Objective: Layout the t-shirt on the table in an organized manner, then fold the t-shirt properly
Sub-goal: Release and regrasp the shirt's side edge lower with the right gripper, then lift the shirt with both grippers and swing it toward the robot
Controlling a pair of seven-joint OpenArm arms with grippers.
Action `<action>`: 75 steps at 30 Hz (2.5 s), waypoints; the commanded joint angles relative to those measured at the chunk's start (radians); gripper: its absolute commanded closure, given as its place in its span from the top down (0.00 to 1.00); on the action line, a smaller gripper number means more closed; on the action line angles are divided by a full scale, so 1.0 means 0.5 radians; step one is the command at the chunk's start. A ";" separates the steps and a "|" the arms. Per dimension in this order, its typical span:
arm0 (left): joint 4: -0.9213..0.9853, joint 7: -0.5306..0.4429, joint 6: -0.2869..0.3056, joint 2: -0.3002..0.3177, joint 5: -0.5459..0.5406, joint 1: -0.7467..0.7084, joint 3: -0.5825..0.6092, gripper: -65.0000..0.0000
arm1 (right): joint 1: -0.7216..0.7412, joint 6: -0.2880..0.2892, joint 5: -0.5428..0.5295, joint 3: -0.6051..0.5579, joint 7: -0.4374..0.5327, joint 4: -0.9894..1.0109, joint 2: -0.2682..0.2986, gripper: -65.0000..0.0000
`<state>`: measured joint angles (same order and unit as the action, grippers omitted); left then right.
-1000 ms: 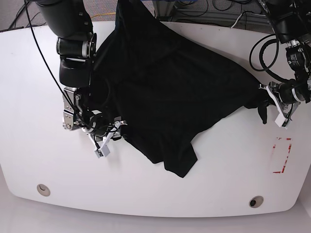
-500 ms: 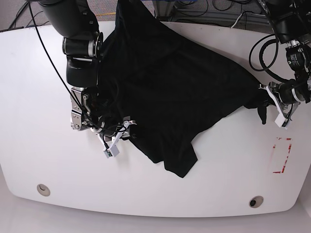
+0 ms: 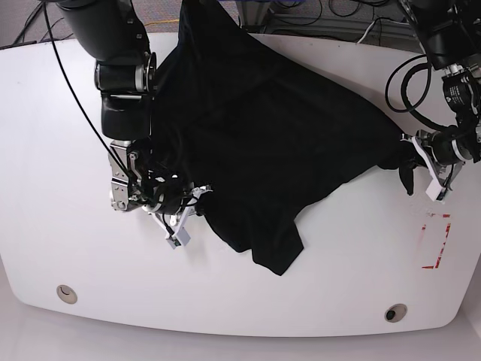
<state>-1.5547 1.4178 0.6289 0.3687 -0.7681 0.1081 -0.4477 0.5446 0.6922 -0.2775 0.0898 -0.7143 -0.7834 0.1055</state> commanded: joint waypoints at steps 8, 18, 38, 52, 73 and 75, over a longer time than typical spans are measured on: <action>-0.034 -0.043 0.005 0.034 -0.030 0.368 -0.005 0.00 | 0.060 0.012 -0.036 0.015 -0.411 -0.859 0.107 0.00; -0.041 -0.043 0.014 0.034 -0.033 0.795 -0.005 0.00 | 0.146 0.012 -0.026 0.224 -0.828 -1.461 0.153 0.00; -0.019 -0.043 0.017 -0.180 0.151 1.927 0.252 0.00 | 0.953 0.012 -0.036 0.218 -0.933 -1.276 0.426 0.00; 0.315 -0.043 0.020 -0.276 0.319 2.402 0.249 0.00 | 1.469 0.012 -0.036 0.107 -0.933 -1.022 0.549 0.00; 0.312 -0.043 0.020 -0.079 0.191 2.176 0.240 0.00 | 1.082 0.012 -0.229 0.120 -1.184 -1.387 0.687 0.00; 0.309 -0.043 0.020 -0.073 0.132 2.056 0.240 0.00 | 0.901 0.012 -0.266 0.123 -1.197 -1.550 0.693 0.00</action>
<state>-1.3876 1.4174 0.6361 0.3122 -0.6910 1.1275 -0.3225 1.0252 0.7033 -0.4370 0.1383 -1.2922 -1.4570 0.4290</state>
